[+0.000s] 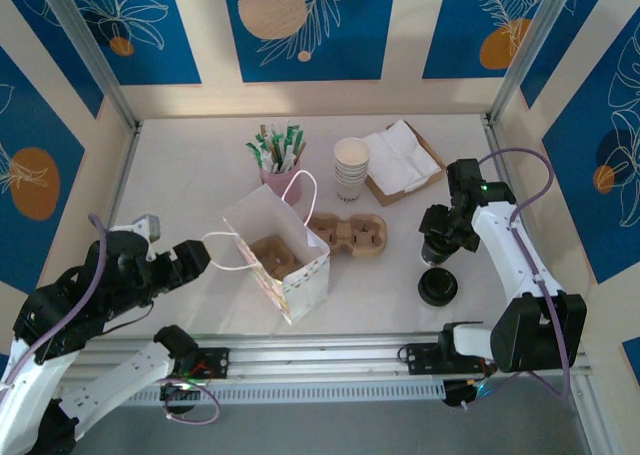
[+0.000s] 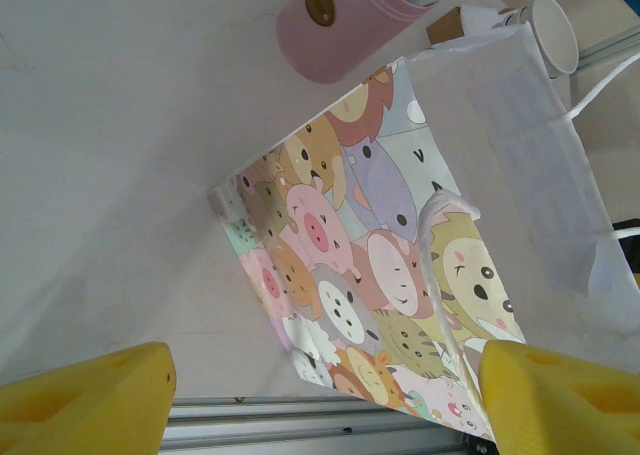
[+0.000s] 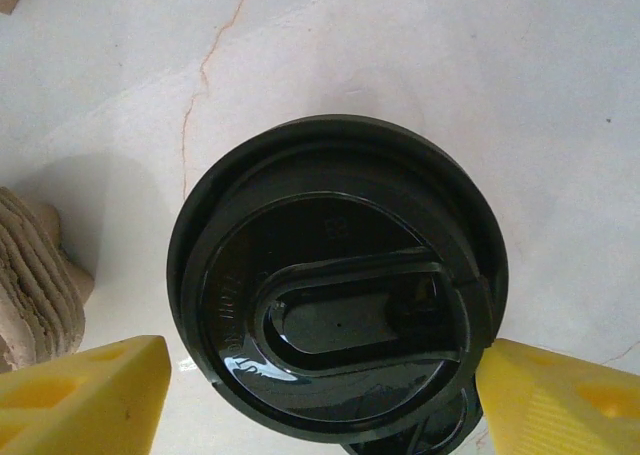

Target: Pack the takeout coffee

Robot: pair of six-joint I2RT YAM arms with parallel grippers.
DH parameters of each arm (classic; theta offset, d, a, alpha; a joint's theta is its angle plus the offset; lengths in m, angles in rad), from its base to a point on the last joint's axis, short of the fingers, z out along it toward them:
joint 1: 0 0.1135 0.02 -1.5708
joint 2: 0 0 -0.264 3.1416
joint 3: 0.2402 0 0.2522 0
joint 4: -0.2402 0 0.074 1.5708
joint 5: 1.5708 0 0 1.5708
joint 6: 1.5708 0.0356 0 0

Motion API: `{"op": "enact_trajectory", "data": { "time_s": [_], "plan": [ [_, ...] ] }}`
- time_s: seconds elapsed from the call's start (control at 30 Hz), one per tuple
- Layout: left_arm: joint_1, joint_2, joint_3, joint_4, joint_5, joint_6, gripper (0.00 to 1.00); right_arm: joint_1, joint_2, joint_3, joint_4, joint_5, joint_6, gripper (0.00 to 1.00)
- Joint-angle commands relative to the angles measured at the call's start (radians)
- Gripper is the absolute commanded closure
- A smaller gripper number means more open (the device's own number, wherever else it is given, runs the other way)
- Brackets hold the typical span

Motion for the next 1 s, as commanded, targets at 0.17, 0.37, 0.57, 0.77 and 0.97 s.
{"op": "enact_trajectory", "data": {
  "time_s": [0.17, 0.37, 0.57, 0.77, 0.97],
  "plan": [
    [-0.002, 0.0, 0.013, 0.0, 0.0, -0.005, 0.21, 0.014, -0.01, -0.026, -0.009, 0.015, 0.009, 0.23],
    [-0.003, 0.004, 0.009, 0.003, 0.007, -0.004, 0.2, 0.017, -0.009, -0.03, 0.003, 0.012, 0.012, 0.22],
    [-0.003, 0.013, 0.007, 0.009, 0.014, -0.001, 0.2, 0.019, 0.008, -0.032, 0.007, 0.015, 0.013, 0.23],
    [-0.002, 0.016, 0.002, 0.017, 0.017, 0.001, 0.2, 0.022, 0.013, -0.048, 0.012, 0.029, 0.023, 0.23],
    [-0.003, 0.016, -0.002, 0.023, 0.014, 0.002, 0.2, 0.021, 0.006, -0.06, 0.019, 0.029, 0.039, 0.29]
  ]
}}
